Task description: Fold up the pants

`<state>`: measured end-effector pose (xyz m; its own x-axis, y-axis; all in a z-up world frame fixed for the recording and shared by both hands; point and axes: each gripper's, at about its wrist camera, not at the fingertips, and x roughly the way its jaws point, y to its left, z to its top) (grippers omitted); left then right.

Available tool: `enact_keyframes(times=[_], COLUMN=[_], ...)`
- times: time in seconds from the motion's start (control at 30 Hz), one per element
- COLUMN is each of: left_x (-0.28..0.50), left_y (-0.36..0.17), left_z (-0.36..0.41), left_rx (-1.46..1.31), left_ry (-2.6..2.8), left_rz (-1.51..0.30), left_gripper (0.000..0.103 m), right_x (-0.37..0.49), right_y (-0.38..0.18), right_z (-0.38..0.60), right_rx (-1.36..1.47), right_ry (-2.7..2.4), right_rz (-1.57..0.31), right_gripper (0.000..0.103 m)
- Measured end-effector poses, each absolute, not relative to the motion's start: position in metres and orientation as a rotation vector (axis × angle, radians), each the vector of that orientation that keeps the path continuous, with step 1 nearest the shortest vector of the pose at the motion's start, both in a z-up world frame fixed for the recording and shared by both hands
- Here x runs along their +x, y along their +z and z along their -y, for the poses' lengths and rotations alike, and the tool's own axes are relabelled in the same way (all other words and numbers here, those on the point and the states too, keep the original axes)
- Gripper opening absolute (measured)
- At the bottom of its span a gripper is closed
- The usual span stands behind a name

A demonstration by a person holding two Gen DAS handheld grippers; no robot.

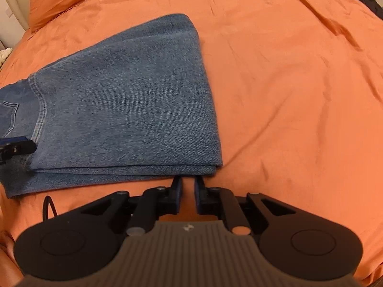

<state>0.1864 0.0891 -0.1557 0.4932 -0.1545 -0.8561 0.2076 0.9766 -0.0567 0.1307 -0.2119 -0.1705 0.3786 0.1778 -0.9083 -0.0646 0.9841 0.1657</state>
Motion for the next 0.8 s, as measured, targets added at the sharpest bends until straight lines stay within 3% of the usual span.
enact_keyframes(times=[0.13,0.2,0.43,0.53,0.6,0.7,0.8], left_x=[0.177,0.175,0.189,0.189,0.187,0.176,0.166], left_y=[-0.128,-0.114,-0.065,-0.046,-0.041,-0.046,-0.067], left_z=[-0.108,-0.128,-0.203,-0.238,-0.262,-0.296,-0.326], left_rx=[0.096,0.052,0.004,0.029,0.032,0.006,-0.086], left_ry=[-0.145,-0.132,-0.070,-0.043,-0.011,0.050,0.098], left_rz=[-0.957,-0.932,-0.935,-0.940,-0.936,-0.929,-0.928], left_gripper=[0.051,0.057,0.058,0.066,0.074,0.078,0.083], right_x=[0.112,0.110,0.133,0.148,0.152,0.166,0.179], right_y=[-0.135,-0.122,-0.085,-0.081,-0.083,-0.090,-0.098], right_z=[0.208,0.197,0.139,0.108,0.086,0.051,0.020], right_rx=[0.073,0.004,-0.218,-0.304,-0.378,-0.493,-0.593], right_ry=[0.250,0.297,0.480,0.572,0.647,0.759,0.848], right_rz=[-1.085,-1.053,-0.940,-0.921,-0.904,-0.878,-0.868], right_gripper=[0.025,0.029,0.038,0.040,0.045,0.057,0.057])
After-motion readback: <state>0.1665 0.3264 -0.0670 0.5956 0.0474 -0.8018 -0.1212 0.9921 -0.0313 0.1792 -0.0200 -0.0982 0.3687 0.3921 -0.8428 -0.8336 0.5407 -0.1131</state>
